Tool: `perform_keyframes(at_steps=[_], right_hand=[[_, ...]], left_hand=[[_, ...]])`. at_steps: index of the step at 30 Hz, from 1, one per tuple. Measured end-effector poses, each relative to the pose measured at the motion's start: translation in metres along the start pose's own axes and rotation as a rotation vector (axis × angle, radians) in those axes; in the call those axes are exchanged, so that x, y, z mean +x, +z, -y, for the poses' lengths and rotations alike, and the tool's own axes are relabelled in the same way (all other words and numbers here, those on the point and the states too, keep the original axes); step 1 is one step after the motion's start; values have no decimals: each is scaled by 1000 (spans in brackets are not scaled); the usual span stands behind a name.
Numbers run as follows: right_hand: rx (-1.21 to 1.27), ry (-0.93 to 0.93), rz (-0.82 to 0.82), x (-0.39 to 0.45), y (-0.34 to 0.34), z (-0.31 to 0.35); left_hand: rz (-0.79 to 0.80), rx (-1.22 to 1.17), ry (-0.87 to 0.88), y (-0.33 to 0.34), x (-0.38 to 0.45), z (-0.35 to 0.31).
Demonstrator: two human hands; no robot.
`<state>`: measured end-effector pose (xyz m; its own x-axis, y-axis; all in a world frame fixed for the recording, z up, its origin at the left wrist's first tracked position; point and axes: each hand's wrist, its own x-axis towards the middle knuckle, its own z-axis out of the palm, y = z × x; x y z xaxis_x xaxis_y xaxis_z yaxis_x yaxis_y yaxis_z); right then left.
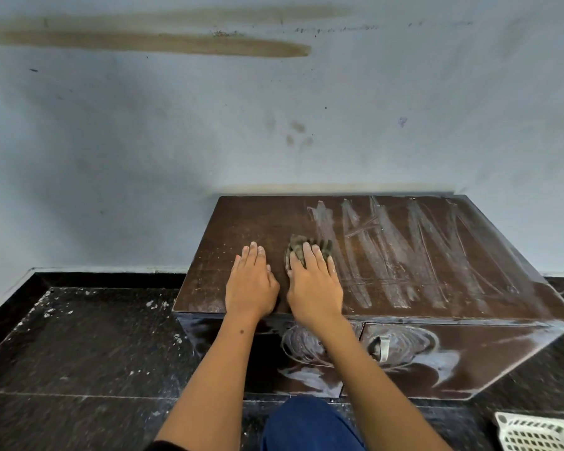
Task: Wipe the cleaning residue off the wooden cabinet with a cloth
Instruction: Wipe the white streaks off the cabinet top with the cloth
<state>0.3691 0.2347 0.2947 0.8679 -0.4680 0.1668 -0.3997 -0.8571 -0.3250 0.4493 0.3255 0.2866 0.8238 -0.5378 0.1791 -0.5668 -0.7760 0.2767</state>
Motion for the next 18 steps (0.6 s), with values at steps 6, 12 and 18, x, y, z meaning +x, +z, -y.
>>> perform_keyframes(at_steps=[6,12,18], right_hand=[[-55,-46,-39,-20,4,-5],[-52,-29,168,32,-9,2],[-63,-43,-34,-47,0,-8]], left_hand=[[1,-11,-3,2,9,-1],[64,-42,10,-11,0,-8],[-69,-158,-94,-36,-21,28]])
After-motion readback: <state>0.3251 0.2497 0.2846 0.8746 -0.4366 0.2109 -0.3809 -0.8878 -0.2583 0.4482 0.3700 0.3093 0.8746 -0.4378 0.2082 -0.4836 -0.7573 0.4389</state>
